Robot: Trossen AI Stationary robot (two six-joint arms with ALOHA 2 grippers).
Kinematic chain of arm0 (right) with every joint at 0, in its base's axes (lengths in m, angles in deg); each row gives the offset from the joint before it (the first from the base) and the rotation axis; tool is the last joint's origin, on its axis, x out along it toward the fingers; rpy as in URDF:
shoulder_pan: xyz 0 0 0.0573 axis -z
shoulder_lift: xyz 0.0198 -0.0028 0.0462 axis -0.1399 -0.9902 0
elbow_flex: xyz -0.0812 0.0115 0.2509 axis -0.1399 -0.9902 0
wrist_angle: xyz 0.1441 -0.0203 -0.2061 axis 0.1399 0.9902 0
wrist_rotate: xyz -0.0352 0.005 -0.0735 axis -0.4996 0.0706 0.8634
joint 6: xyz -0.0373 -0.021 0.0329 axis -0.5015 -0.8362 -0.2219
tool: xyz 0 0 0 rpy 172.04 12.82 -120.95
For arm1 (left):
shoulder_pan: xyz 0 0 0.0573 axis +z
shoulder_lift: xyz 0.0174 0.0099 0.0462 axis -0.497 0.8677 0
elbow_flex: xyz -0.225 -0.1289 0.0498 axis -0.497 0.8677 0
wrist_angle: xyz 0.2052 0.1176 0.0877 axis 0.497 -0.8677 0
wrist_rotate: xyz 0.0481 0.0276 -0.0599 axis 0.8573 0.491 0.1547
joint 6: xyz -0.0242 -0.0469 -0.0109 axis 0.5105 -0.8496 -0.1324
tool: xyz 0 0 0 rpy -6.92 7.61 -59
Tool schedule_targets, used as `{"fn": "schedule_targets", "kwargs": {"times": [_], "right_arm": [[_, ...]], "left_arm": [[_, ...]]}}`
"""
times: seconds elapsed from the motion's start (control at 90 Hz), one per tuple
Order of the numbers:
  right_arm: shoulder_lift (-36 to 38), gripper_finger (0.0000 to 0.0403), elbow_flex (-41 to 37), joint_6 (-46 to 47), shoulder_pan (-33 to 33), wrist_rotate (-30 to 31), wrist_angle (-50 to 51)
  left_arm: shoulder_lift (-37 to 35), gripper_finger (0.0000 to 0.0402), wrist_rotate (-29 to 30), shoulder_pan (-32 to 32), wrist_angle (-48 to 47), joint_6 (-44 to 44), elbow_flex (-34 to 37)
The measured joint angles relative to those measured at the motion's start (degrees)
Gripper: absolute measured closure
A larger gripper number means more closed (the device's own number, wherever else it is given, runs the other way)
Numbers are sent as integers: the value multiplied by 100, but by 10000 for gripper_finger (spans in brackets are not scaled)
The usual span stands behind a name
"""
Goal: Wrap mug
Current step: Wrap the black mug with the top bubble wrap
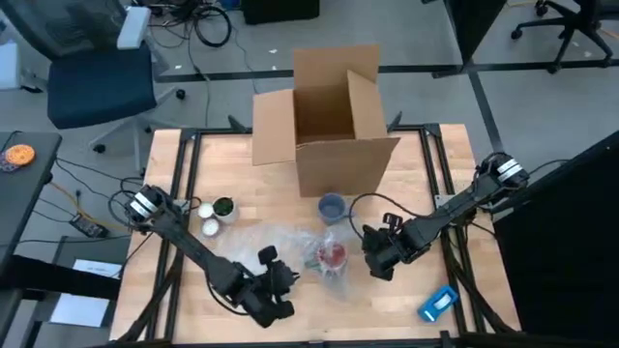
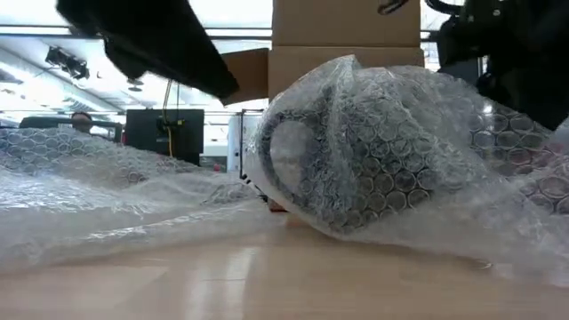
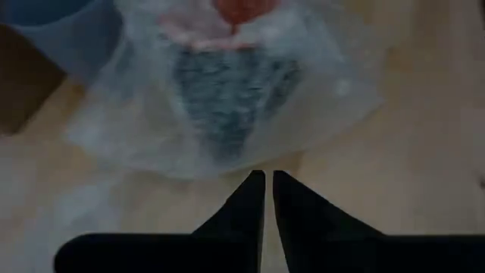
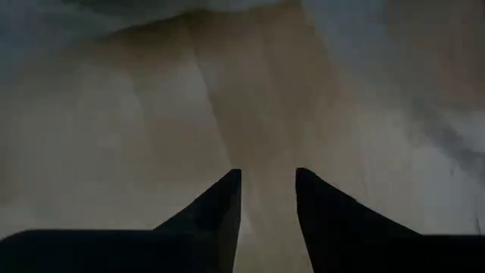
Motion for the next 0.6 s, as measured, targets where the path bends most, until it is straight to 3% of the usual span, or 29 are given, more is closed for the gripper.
{"fn": "schedule_targets", "kwargs": {"times": [0.233,0.433,0.6], "right_arm": [[-1,305,0,-463,12,1311,33],[-2,305,-2,-919,-21,1084,-1363],[-3,305,-13,-982,-188,1064,-2110]], "left_arm": [[6,386,-209,276,1471,49,1080],[6,386,-374,577,2297,491,1311],[8,386,-410,933,2398,841,1327]]}}
